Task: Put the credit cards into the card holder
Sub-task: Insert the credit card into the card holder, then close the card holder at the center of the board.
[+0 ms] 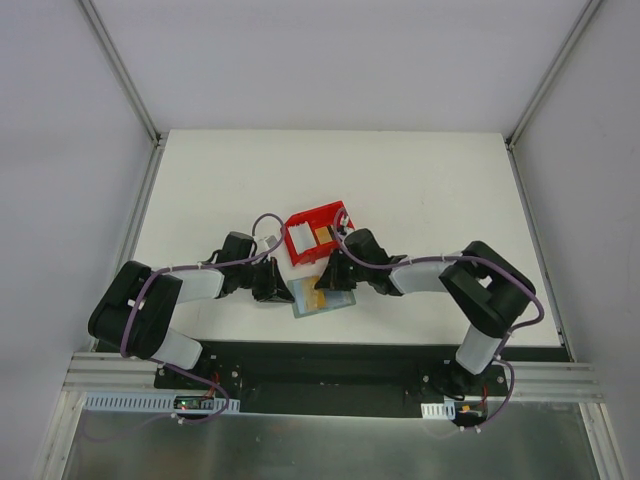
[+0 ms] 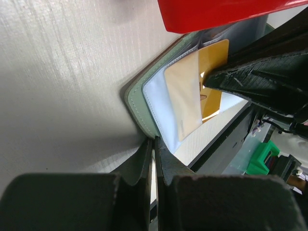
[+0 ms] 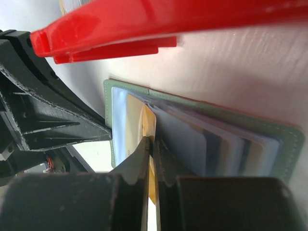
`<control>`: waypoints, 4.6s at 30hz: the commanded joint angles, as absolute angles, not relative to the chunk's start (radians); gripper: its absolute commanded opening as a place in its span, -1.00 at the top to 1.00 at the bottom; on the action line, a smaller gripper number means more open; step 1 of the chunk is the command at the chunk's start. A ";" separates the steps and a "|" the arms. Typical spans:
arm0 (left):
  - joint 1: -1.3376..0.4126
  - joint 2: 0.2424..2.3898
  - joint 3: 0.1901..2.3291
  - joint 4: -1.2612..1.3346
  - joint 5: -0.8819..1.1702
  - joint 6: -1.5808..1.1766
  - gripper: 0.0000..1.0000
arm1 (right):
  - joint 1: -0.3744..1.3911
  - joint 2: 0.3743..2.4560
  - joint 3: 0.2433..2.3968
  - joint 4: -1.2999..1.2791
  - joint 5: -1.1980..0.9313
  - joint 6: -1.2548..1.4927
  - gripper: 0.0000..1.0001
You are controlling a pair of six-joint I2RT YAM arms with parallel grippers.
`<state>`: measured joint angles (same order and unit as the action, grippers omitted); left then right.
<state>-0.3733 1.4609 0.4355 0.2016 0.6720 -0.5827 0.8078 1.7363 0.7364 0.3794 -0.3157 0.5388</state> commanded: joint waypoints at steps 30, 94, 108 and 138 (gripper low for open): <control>-0.383 1.470 0.443 0.167 0.614 -0.548 1.00 | 0.956 1.753 0.934 0.138 -0.235 0.485 0.34; -0.380 1.315 0.505 -0.037 0.640 -0.509 1.00 | 1.000 1.577 0.953 -0.341 0.281 0.376 -0.13; -0.380 1.292 0.552 -0.135 0.634 -0.489 1.00 | 0.996 1.555 0.893 -0.316 0.328 0.374 0.68; -0.606 1.472 0.940 -0.485 0.489 -0.471 1.00 | 1.009 1.509 0.747 -0.005 0.095 0.388 0.99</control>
<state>-0.5602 1.4277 0.8726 -0.4507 0.5106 -0.4335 0.9791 1.5379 0.7616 -0.0528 0.1486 0.3607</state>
